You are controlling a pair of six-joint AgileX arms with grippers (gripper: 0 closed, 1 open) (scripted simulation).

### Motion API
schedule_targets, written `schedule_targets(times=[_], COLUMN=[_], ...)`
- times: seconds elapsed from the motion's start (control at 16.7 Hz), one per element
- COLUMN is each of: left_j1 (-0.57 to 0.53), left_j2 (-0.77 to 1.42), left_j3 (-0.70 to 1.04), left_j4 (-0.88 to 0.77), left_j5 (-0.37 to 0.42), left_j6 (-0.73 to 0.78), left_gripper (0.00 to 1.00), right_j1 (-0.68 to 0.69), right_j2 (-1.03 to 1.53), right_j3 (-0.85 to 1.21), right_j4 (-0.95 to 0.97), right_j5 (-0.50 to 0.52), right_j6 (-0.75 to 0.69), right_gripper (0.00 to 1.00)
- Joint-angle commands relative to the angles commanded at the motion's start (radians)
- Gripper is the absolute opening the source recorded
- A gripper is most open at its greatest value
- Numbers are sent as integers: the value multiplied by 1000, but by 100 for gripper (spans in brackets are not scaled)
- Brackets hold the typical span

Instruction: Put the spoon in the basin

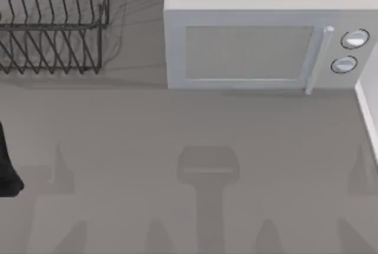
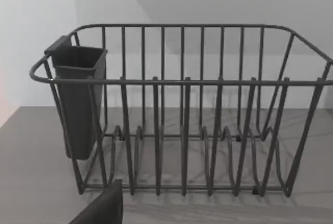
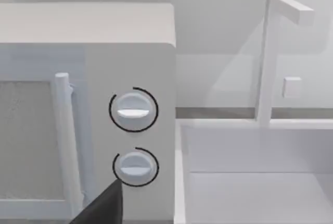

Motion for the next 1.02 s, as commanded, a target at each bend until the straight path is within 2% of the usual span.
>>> schedule_targets(times=[0.18, 0.36, 1.02], left_j1=[0, 0, 0], left_j2=[0, 0, 0], left_j3=[0, 0, 0], left_j4=[0, 0, 0], left_j5=[0, 0, 0], left_j6=[0, 0, 0], left_gripper=[100, 100, 100], right_j1=[-2, -12, -81], right_j2=[13, 109, 978], right_j3=[11, 87, 591], right_j4=[-13, -106, -818], right_j5=[0, 0, -4], right_j6=[10, 81, 574], right_gripper=[100, 100, 100])
